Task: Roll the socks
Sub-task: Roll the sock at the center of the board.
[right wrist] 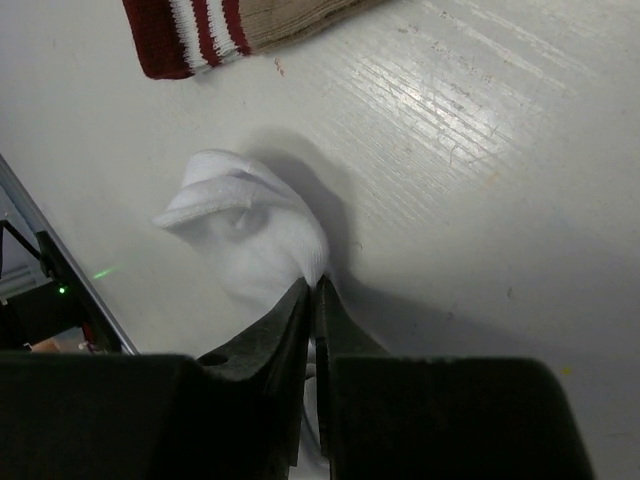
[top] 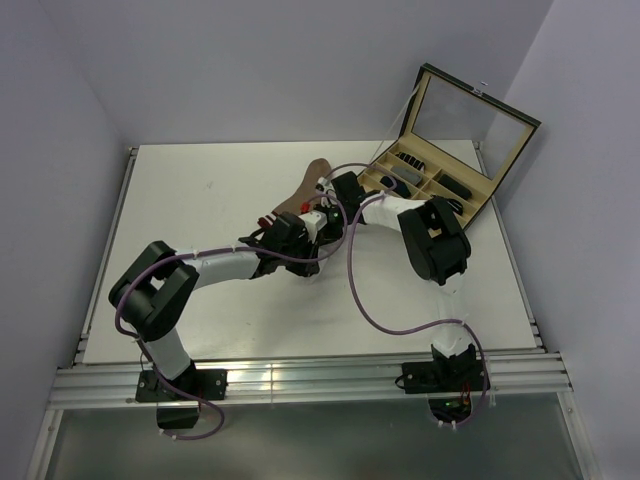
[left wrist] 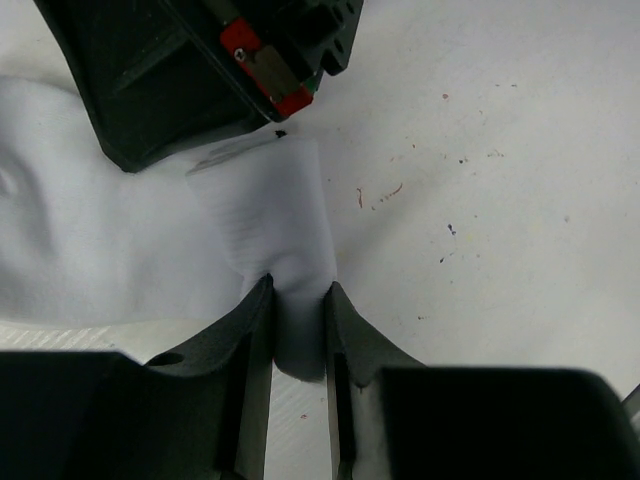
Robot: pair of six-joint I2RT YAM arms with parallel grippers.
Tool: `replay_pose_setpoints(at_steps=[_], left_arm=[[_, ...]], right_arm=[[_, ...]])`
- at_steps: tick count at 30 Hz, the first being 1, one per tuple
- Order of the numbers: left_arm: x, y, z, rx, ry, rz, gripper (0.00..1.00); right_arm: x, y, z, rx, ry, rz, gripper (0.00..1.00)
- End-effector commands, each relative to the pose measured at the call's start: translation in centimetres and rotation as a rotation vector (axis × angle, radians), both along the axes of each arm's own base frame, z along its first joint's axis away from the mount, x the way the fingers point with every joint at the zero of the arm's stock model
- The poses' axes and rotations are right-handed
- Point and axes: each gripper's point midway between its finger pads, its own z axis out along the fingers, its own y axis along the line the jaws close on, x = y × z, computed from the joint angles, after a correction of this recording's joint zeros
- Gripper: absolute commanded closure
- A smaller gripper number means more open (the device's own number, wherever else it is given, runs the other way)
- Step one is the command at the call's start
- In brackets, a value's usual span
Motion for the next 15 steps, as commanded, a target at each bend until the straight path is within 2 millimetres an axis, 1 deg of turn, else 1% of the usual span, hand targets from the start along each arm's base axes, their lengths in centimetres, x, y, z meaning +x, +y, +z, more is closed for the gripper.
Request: replay_pose_setpoints(at_steps=[1, 5, 7, 11, 15], left_arm=[[-0.1, -1.5, 1.6, -0.058, -0.037, -0.078, 0.99], [0.0, -1.5, 1.0, -0.056, -0.025, -0.071, 1.0], [0.1, -1.4, 1.1, -0.06, -0.034, -0.07, 0.99], [0.4, -1.7, 2.5, -0.076, -0.079, -0.094, 0.99], [0.3, -2.2, 2.6, -0.095, -0.082, -0.122, 0.99]], right_arm=[[-0.4, 0.8, -0.1, -0.009, -0.007, 0.051, 0.89], [-0.6, 0.7, -0.2, -0.015, -0.007, 0.057, 0.92], [-0.7, 0.6, -0.2, -0.022, -0.005, 0.059, 0.93], [-1.1, 0.7, -0.6, -0.028, 0.001, 0.071, 0.95], [-1.3, 0.9, -0.7, -0.03, 0.006, 0.077, 0.95]])
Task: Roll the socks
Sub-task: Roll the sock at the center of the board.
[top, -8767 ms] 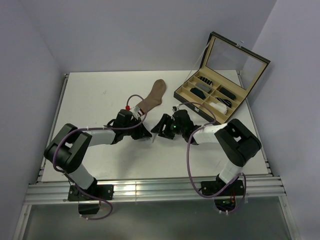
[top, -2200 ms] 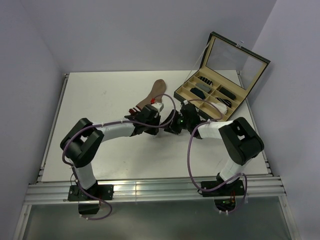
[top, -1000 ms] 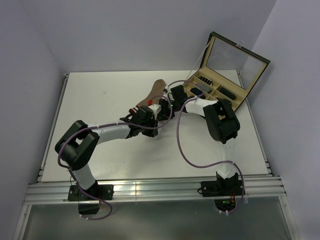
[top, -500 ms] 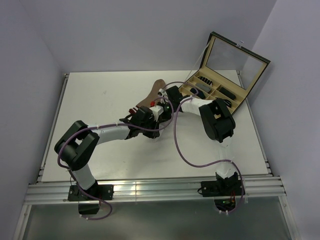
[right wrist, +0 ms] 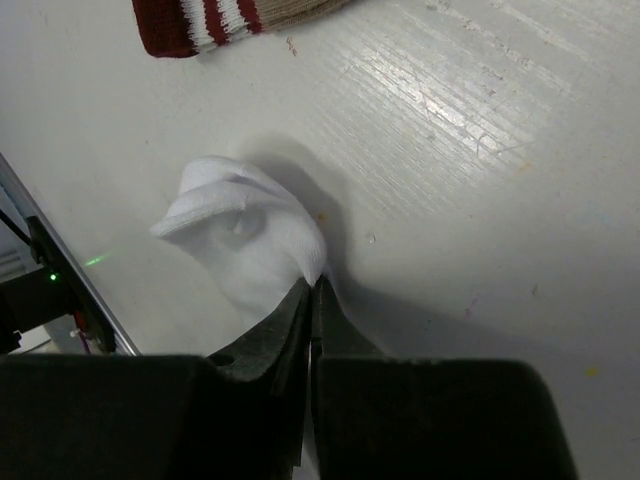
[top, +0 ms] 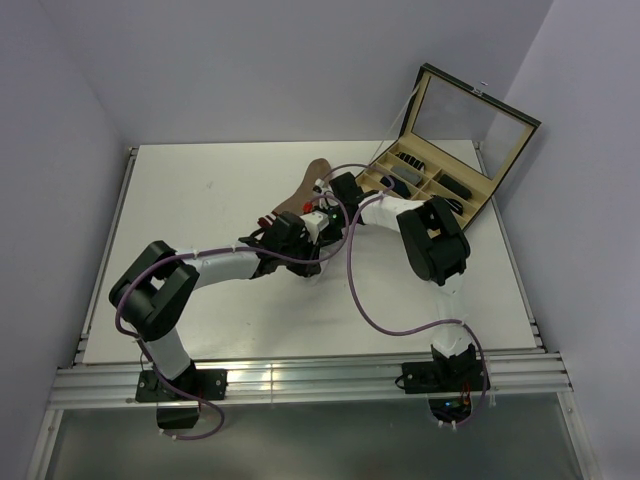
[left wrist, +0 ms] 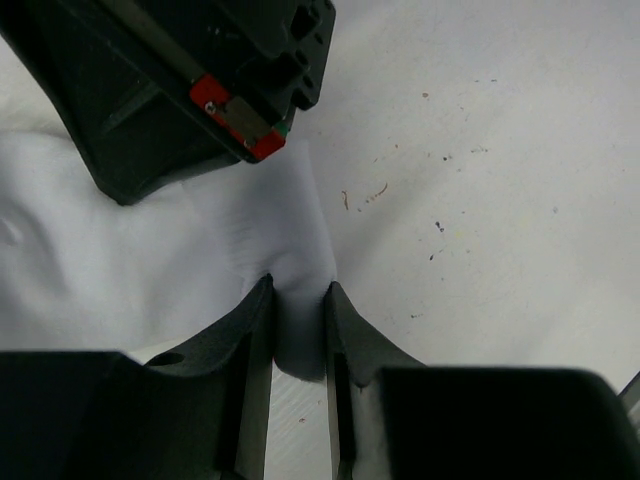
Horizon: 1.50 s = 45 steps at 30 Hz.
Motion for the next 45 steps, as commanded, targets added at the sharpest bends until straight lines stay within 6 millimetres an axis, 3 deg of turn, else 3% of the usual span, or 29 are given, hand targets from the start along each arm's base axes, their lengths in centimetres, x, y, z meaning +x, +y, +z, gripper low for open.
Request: replay_pose_setpoints(at_steps=[1, 7, 16, 19, 24, 27, 29, 30, 32, 33, 35, 36, 37, 38, 45], left_arm=[[0.2, -1.9, 2.2, -0.09, -0.056, -0.076, 0.99], [0.1, -1.7, 1.5, -0.1, -0.049, -0.06, 0.99], [-2.0, -1.1, -2.9, -0.149, 0.177, 0.054, 1.0], [-2.7, -0.3, -4.6, -0.145, 0.248, 0.099, 1.0], [-3.1, 0.9, -5.6, -0.157, 0.295, 0.167, 1.0], [-3.1, 1.2, -5.9, -0.153, 0.304, 0.179, 1.0], [-3.0, 1.2, -5.8, -0.16, 0.306, 0.185, 1.0], [-2.9, 1.2, -5.8, -0.159, 0.304, 0.188, 1.0], [-2.8, 1.4, -5.8, -0.161, 0.309, 0.195, 1.0], [-2.6, 1.4, -5.8, -0.165, 0.308, 0.198, 1.0], [-2.6, 1.5, -6.0, -0.165, 0.323, 0.209, 1.0], [-2.6, 1.5, -6.0, -0.169, 0.329, 0.208, 1.0], [-2.6, 1.5, -6.1, -0.173, 0.333, 0.213, 1.0], [-2.6, 1.6, -6.1, -0.175, 0.338, 0.217, 1.0], [-2.5, 2.2, -6.0, -0.199, 0.366, 0.247, 0.99]], right_arm=[[-0.7, 0.7, -0.7, -0.022, 0.008, 0.04, 0.96], [-1.0, 0.5, -0.7, -0.03, 0.01, 0.045, 0.96], [-1.0, 0.4, -0.1, -0.022, -0.009, 0.033, 0.96], [-0.9, 0.5, 0.7, -0.005, -0.028, 0.022, 0.91], [0.5, -0.1, 3.2, 0.007, -0.084, -0.046, 0.74], [2.4, -1.8, 5.5, 0.029, -0.135, -0.161, 0.63], [3.3, -3.2, 5.8, 0.005, -0.164, -0.257, 0.58], [3.7, -3.8, 7.6, 0.02, -0.205, -0.292, 0.56], [4.2, -5.9, 8.1, 0.033, -0.215, -0.4, 0.53], [4.3, -6.7, 9.8, 0.062, -0.249, -0.439, 0.51], [4.2, -9.2, 9.5, 0.075, -0.238, -0.55, 0.47], [4.0, -10.0, 10.8, 0.096, -0.261, -0.581, 0.45], [2.8, -10.8, 9.3, 0.087, -0.22, -0.61, 0.45], [2.7, -11.2, 9.5, 0.107, -0.224, -0.619, 0.45], [-2.5, -9.9, 6.7, 0.255, -0.065, -0.587, 0.44]])
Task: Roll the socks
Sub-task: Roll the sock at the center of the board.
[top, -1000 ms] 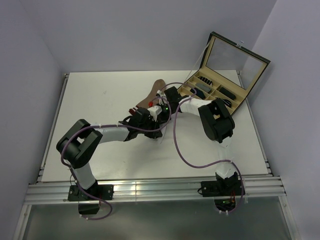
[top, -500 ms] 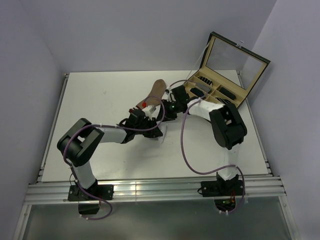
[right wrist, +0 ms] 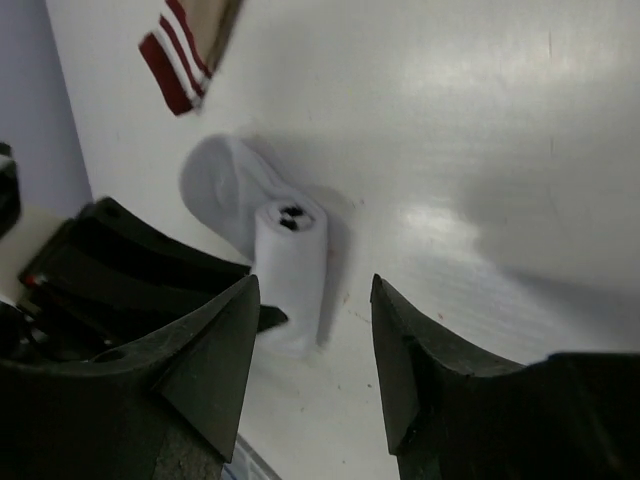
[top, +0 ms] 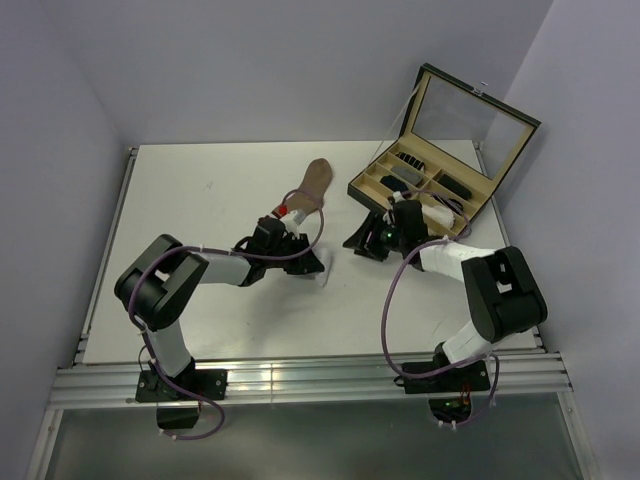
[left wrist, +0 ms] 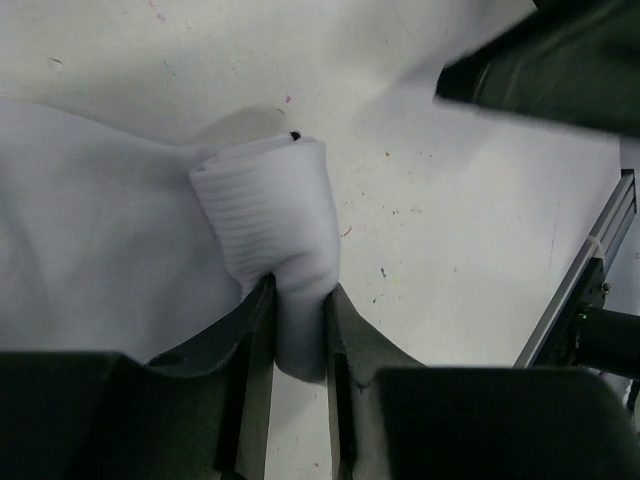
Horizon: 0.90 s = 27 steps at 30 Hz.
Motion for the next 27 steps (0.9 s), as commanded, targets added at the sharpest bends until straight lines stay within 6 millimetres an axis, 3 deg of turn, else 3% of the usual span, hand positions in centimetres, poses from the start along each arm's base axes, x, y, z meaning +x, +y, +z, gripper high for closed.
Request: replay_pose_setpoints(at_steps=[1, 9, 16, 27], left_arm=[[-3.2, 3.0, -5.1, 0.126, 0.185, 0.023, 0.99], [-3.3, 3.5, -5.7, 0.112, 0.232, 0.044, 0.99], [-3.3, 3.5, -6.0, 0.108, 0.247, 0.038, 0.99], [-3.8, 3.1, -6.3, 0.082, 0.271, 0.005, 0.99]], right_arm=[[-1.9, 1.5, -0.1, 0.142, 0.028, 0.001, 0.43], [-3.0, 4.0, -1.5, 0.217, 0.043, -0.006, 0.33], [-3.8, 6.7, -3.5, 0.253, 0.108, -0.012, 0.33], [-4.2, 7.2, -5.8, 0.245, 0.17, -0.044, 0.35]])
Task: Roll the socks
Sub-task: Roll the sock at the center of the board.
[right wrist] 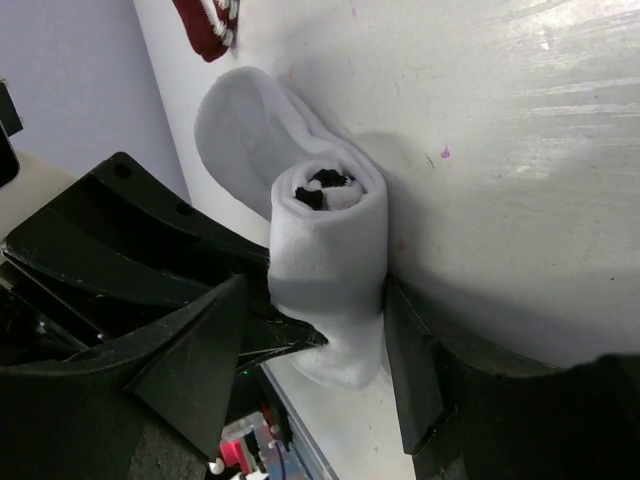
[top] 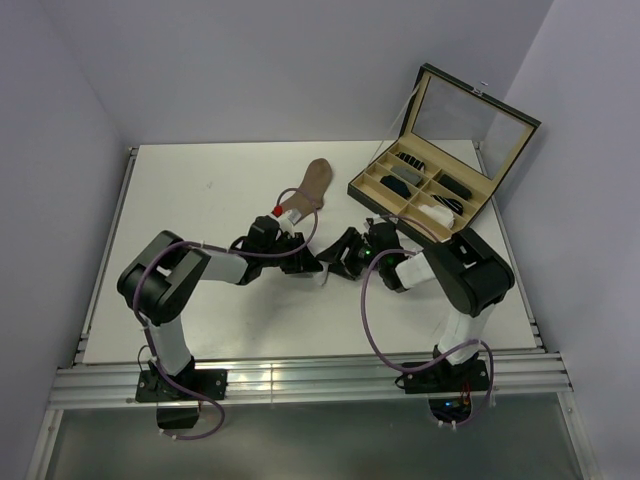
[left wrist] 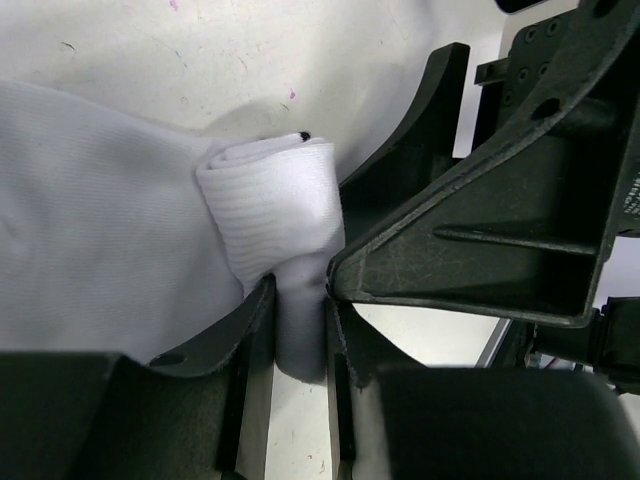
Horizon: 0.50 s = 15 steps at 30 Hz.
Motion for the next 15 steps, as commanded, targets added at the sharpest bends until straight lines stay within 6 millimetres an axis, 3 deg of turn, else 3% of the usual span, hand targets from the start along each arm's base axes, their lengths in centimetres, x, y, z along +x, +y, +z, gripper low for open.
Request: replay_pose_setpoints(at_steps=[1, 4, 13, 15], left_arm=[[-3.94, 2.52, -5.97, 0.152, 0.196, -0.017, 0.99], [-4.17, 2.47, -6.01, 0.143, 0.205, -0.025, 0.99], [-4.4, 2.23, -6.2, 0.125, 0.22, -0.054, 0.98], [-4.18, 2.34, -6.01, 0.13, 0.203, -0.048, 0.91]], right_arm=[[-0.12, -0.2, -1.56, -0.029, 0.025, -0.028, 0.36], [-0.14, -0.11, -1.84, -0.022, 0.036, -0.03, 0.46], [0.1, -0.32, -1.47, -0.027, 0.009, -0.027, 0.98], [0.18, -0.44, -1.24, -0.042, -0.006, -0.024, 1.0]])
